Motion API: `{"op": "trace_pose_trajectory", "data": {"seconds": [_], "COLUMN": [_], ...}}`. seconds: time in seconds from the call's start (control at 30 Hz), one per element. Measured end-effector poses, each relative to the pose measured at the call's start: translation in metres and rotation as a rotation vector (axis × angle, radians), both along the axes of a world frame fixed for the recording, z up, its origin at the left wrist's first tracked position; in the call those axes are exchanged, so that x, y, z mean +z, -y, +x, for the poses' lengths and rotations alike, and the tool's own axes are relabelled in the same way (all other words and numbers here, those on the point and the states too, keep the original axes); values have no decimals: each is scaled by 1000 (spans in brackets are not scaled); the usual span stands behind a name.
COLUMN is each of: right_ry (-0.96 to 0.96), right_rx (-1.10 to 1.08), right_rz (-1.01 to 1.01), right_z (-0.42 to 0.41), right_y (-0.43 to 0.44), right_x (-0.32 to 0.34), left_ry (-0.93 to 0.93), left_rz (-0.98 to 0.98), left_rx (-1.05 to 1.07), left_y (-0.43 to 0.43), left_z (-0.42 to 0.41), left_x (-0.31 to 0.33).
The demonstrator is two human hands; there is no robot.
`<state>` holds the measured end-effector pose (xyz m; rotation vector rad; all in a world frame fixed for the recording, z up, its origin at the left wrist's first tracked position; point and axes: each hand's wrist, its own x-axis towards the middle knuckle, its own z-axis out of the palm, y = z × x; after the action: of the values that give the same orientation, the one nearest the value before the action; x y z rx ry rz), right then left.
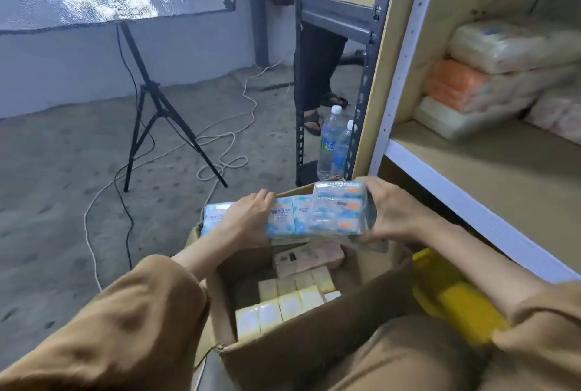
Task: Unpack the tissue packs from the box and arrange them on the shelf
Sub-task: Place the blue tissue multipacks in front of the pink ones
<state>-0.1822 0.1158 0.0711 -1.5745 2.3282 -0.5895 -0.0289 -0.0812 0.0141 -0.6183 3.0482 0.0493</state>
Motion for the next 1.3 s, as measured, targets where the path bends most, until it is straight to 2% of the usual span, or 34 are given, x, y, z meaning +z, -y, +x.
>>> {"op": "trace_pose_trajectory", "data": {"seconds": [0.1, 0.3, 0.5, 0.57, 0.67, 0.83, 0.97, 1.3], "right_ry": [-64, -175, -201, -232, -461, -393, -353, -221], "right_rx": [-74, -217, -370, -452, -594, -804, -834, -833], "right_rz": [-97, -219, -216, -198, -27, 270, 461, 691], "right_z": [5, 15, 10, -1, -5, -29, -45, -89], "right_y": [-24, -93, -169, -196, -226, -274, -302, -335], "right_x": [62, 184, 249, 250, 242, 214, 189, 123], "left_ry": [-53, -281, -429, -437, -445, -366, -285, -169], "left_rz": [-35, -175, -176, -198, -214, -214, -226, -197], "left_rx": [-31, -140, -324, -370, -445, -579, -678, -825], "left_y": [-10, -47, -84, -102, -132, -178, -209, -260], "left_z": [-1, -18, -67, -87, -116, -166, -202, -264], "left_x": [53, 151, 209, 218, 221, 201, 175, 117]}}
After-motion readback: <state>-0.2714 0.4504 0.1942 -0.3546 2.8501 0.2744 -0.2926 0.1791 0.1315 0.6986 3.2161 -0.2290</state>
